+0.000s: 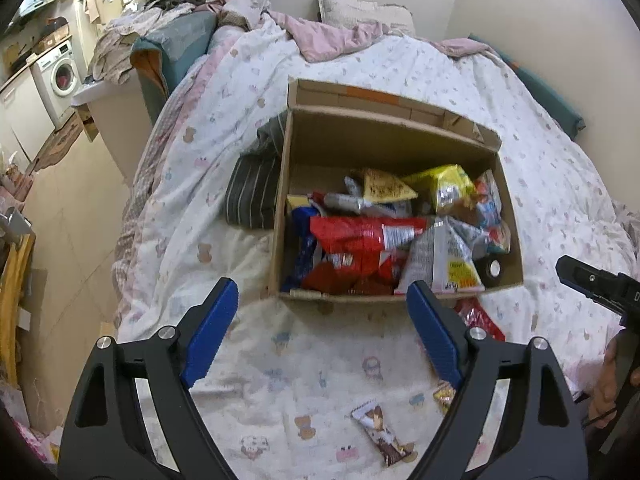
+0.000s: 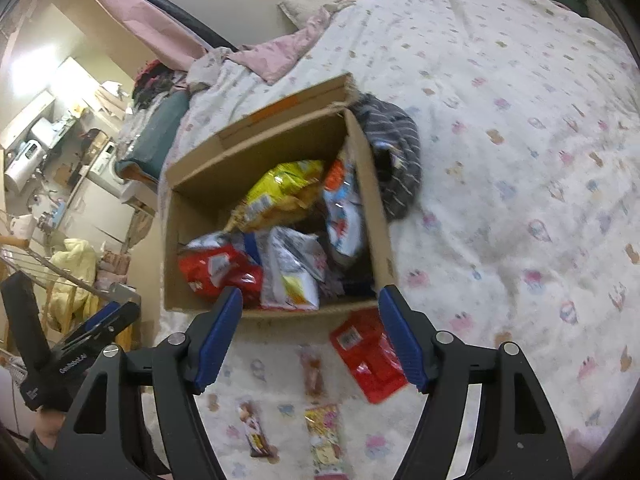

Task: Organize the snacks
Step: 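Open both grippers to drop the snacks into the box and withdraw, then grasp the red pouch with the right gripper while the left gripper grasps the chocolate wafer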

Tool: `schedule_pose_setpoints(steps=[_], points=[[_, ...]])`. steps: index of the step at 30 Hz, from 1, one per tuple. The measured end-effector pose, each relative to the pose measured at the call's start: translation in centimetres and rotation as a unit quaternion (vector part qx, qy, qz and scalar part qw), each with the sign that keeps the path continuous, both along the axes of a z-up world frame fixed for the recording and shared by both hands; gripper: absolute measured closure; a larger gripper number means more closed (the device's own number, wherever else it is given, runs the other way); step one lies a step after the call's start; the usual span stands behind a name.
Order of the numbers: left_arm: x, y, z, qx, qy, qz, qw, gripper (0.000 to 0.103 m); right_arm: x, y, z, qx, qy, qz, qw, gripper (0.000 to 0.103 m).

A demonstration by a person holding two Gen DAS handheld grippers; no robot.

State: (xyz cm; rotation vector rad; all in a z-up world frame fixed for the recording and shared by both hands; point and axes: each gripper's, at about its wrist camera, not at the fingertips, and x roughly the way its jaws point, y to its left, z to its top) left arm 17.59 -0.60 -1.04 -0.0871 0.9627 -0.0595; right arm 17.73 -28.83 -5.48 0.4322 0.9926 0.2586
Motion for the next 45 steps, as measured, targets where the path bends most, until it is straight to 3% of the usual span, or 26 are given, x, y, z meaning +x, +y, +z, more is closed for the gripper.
schedule_pose_setpoints(steps=[7, 14, 19, 22, 24, 32, 35, 37, 39, 45], points=[[-1.3, -0.3, -1.7, 0.009, 0.028, 0.005, 0.9995, 0.019, -1.2, -1.4, -2.5, -0.029, 0.045, -0.004, 0.999, 0.029], [-2.1, 0.0, -3.0, 0.014, 0.048, 0.008, 0.9987, 0.019, -1.3, -3.3, -6.5, -0.040, 0.119, -0.013, 0.992, 0.029], [-2.0, 0.3, -3.7, 0.014, 0.065, 0.010, 0.9977, 0.019, -0.5, -1.4, -9.2, -0.069, 0.168, 0.014, 0.983, 0.029], [-2.1, 0.3, -4.5, 0.007, 0.083, 0.006, 0.9965, 0.019, 0.9, 1.3, -10.2, -0.110, 0.169, 0.053, 0.978, 0.023], [-2.2, 0.3, -4.7, 0.011, 0.086, 0.004, 0.9963, 0.019, 1.9, 3.3, -10.6, -0.157, 0.158, 0.081, 0.972, 0.013], [-2.6, 1.1, -5.3, 0.025, 0.088, 0.003, 0.9958, 0.019, 4.0, 7.7, -14.1, -0.236, 0.183, 0.154, 0.942, 0.010], [-2.6, 1.5, -5.7, 0.025, 0.094, 0.004, 0.9953, 0.019, 3.6, 8.3, -14.5, -0.257, 0.173, 0.168, 0.936, 0.010], [-2.5, 1.6, -6.0, 0.021, 0.100, 0.006, 0.9948, 0.019, 3.4, 8.1, -14.4, -0.251, 0.175, 0.174, 0.936, 0.018], [-2.5, 1.4, -6.3, 0.015, 0.107, 0.003, 0.9941, 0.019, 3.3, 7.5, -13.9, -0.242, 0.173, 0.170, 0.939, 0.036], [-4.1, -1.1, -8.4, 0.006, 0.146, -0.027, 0.9889, 0.019, 2.6, 6.2, -12.6, -0.212, 0.164, 0.160, 0.950, 0.054]])
